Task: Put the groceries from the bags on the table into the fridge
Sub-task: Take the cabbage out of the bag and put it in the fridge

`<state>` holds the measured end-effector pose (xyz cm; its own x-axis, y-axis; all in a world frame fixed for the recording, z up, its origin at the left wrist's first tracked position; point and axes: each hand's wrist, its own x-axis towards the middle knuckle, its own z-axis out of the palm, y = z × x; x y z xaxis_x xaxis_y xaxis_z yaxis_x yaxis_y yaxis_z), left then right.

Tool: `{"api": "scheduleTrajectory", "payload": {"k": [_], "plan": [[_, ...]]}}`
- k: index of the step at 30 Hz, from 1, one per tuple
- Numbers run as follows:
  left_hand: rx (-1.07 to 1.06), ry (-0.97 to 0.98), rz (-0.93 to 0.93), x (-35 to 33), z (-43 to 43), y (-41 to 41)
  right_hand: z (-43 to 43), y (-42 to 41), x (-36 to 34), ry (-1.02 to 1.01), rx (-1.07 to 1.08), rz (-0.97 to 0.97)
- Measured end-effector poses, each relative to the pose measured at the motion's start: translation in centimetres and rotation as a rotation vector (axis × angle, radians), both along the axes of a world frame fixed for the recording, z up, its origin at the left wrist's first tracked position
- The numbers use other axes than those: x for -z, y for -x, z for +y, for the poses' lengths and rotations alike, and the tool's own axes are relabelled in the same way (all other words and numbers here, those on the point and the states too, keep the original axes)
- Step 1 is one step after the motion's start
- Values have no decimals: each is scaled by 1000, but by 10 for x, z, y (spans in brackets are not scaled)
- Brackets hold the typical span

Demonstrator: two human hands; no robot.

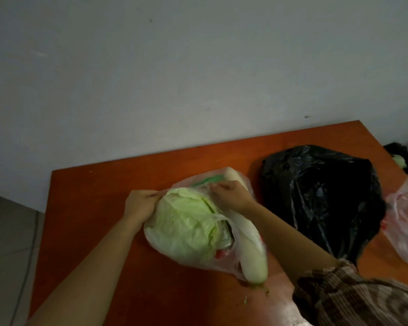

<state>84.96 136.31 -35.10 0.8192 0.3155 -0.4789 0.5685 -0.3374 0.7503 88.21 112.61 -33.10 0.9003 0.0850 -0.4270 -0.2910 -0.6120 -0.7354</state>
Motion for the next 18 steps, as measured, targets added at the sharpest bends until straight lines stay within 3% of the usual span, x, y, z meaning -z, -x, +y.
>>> {"api": "scheduleTrajectory", "payload": {"k": [3,5,8,10,13,18], "plan": [[-73,168,81,3,2,-11,-1,-6,-3,-82,29,117],[-63,235,123,3,4,-12,-2,-8,-8,-18,-24,96],[-59,264,112,5,5,-8,-8,2,-18,362,-165,-205],[-79,268,98,6,5,-4,-9,19,-29,458,-241,-451],[-69,256,75,5,4,7,-5,49,-34,378,-341,-570],[-118,107,-28,-15,-3,40,-7,86,-30,351,-272,-473]]}}
